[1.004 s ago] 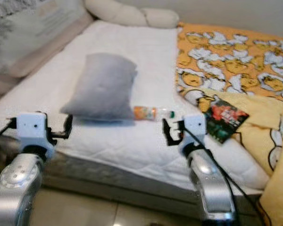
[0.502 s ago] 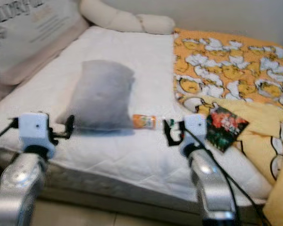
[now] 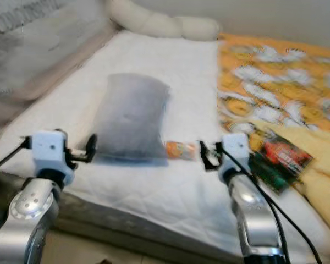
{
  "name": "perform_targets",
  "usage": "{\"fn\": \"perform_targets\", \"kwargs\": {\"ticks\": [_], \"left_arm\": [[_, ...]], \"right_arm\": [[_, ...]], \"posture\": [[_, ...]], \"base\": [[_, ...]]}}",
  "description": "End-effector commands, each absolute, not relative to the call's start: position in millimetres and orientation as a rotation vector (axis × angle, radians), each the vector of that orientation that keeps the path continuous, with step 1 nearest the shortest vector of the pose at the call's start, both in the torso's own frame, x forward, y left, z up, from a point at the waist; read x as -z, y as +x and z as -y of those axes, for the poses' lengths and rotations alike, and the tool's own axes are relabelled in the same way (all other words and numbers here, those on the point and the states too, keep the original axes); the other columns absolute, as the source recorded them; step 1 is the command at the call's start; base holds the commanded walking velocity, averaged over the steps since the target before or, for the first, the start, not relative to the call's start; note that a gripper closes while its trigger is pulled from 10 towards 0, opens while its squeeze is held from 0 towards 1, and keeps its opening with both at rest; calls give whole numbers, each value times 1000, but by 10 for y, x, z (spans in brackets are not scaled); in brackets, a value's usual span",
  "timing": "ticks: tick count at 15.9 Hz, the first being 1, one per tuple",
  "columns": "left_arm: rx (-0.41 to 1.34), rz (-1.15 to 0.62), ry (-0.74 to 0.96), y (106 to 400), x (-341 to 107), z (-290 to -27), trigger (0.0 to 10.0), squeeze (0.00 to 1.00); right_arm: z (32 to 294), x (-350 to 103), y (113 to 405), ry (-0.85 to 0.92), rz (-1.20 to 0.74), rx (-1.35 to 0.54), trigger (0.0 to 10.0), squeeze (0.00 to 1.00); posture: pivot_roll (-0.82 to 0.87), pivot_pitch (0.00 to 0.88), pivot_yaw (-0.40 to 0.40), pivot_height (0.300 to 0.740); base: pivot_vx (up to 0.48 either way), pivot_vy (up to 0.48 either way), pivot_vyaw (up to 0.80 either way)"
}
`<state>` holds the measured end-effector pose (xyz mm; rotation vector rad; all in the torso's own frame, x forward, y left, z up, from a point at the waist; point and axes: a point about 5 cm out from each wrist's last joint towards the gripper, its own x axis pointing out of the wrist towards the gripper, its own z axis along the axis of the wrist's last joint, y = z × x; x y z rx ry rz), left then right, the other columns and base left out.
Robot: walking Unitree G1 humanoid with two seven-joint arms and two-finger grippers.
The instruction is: Clean up the room
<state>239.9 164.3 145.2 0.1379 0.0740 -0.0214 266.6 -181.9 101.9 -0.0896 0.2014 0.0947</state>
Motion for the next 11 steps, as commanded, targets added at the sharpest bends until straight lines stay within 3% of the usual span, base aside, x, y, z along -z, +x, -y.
{"fn": "perform_targets", "kwargs": {"ticks": [1, 5, 8, 11], "left_arm": [[0, -80, 149, 2388, -1458, -1712, 10000, 855], [16, -78, 153, 2409, -1464, -1697, 10000, 843], [85, -104, 154, 2409, -1435, -1649, 10000, 784], [271, -128, 154, 2370, -1439, -1563, 10000, 553]], "right_arm": [[1713, -1057, 2688, -73, -175, -126, 10000, 0], [1773, -1044, 2693, -52, -190, -89, 10000, 0], [1839, -1047, 2737, -127, -209, -130, 10000, 0], [1965, -1031, 2889, -259, -282, -277, 10000, 0]], "posture": [[45, 16, -22, 740], [42, 12, -11, 740], [41, 13, -8, 740], [39, 20, 1, 740]], "base": [[315, 0, 800], [311, 0, 0], [0, 0, 0], [0, 0, 0]]}}
